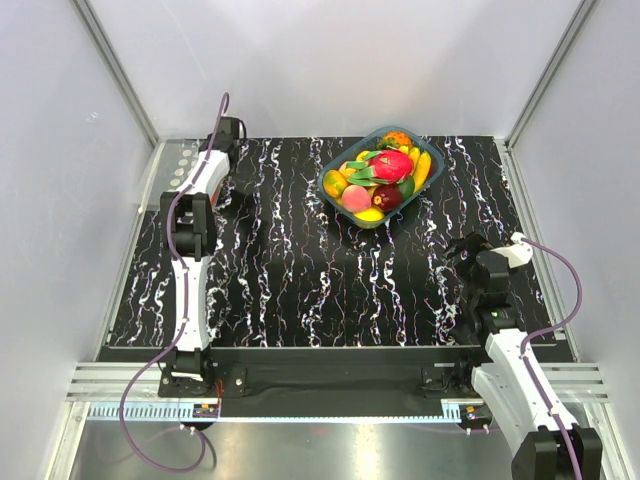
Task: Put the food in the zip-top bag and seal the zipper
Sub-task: Pick up the zipper food storage bag at the corner of the board.
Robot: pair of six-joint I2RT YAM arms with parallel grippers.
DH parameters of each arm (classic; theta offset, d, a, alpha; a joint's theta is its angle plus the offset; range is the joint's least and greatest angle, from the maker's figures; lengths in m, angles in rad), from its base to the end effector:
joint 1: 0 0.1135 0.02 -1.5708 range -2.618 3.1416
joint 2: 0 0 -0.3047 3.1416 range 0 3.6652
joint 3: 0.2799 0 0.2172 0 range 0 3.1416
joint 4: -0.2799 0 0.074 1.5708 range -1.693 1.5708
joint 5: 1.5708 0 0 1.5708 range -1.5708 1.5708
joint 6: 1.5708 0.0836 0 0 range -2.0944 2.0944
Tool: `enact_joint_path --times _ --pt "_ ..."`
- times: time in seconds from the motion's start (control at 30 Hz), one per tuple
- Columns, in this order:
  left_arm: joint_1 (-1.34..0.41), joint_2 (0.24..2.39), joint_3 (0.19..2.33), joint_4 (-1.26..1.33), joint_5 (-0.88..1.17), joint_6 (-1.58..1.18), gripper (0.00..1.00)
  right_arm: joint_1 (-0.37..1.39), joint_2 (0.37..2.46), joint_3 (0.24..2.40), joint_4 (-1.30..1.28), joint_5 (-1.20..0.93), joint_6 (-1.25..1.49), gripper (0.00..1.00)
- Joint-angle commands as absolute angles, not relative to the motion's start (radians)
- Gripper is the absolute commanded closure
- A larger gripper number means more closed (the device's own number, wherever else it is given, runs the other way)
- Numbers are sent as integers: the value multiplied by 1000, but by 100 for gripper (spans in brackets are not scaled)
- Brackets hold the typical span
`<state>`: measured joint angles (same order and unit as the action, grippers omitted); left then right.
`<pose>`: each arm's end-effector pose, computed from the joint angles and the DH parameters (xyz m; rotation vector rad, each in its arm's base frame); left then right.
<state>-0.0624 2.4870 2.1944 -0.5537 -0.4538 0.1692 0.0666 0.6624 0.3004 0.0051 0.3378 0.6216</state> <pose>0.5789 0.0005 0.1846 0.0681 2.3870 0.5966 0.1410 -0.0184 0.2297 0.7353 1.7619 0.1398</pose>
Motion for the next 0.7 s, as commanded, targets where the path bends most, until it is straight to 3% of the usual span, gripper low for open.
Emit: enact_joint_path --times 0.0,0.4,0.43,0.67 --pt "-71 2476 2201 -549 -494 210 48 66 669 311 38 333 615 0" --pt "-74 2519 2187 -617 -592 264 57 66 644 311 21 337 620 0" --pt "-74 2516 2186 -615 -592 265 64 66 643 311 20 339 620 0" --pt "-74 2497 2192 -589 -574 268 88 66 647 313 25 336 621 0"
